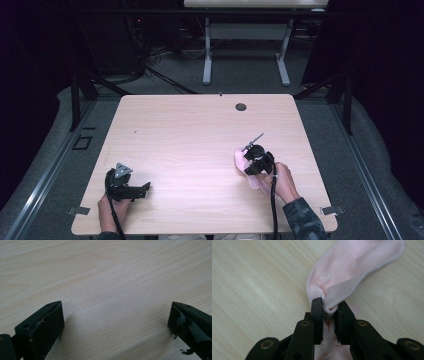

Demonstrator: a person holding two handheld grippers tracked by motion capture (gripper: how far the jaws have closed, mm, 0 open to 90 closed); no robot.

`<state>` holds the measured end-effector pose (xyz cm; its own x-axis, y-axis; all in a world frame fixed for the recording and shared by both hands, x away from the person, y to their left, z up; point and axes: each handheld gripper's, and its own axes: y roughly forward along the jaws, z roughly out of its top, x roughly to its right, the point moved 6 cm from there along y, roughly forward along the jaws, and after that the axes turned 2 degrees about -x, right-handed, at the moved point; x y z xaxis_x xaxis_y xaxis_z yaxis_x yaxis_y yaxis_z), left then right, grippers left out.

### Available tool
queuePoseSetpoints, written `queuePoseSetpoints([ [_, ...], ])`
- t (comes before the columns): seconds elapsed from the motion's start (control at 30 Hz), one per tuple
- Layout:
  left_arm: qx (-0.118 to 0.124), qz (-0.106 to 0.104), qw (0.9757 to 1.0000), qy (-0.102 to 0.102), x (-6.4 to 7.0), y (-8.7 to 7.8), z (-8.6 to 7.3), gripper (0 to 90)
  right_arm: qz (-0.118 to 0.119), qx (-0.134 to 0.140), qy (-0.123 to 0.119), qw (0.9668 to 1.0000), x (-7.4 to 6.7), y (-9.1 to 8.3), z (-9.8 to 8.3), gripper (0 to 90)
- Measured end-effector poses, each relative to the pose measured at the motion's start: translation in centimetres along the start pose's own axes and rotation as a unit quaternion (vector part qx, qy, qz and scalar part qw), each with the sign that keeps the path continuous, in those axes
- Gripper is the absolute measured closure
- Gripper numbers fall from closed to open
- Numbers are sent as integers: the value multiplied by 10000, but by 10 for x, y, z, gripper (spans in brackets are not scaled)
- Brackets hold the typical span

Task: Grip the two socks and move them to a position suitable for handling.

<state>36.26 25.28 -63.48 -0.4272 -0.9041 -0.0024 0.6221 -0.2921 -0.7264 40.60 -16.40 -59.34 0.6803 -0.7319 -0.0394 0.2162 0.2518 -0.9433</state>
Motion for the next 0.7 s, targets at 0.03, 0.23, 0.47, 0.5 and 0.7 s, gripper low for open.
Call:
queuePoseSetpoints([
  [0.03,-6,0,10000,4,0,0,0,6,19,144,2,9999,-3,-9,2,776],
  [0.23,-3,4,10000,4,0,0,0,6,22,404,-124,9991,-11,-32,9,773],
  [0.47,-2,0,10000,0,0,0,0,6,226,533,-481,9972,-41,-51,16,769],
  [0.5,-4,6,10000,5,0,0,0,6,245,569,-542,9966,-46,-52,17,769],
  [0.7,0,1,10000,0,0,0,0,6,484,614,-941,9925,-81,-61,20,767],
])
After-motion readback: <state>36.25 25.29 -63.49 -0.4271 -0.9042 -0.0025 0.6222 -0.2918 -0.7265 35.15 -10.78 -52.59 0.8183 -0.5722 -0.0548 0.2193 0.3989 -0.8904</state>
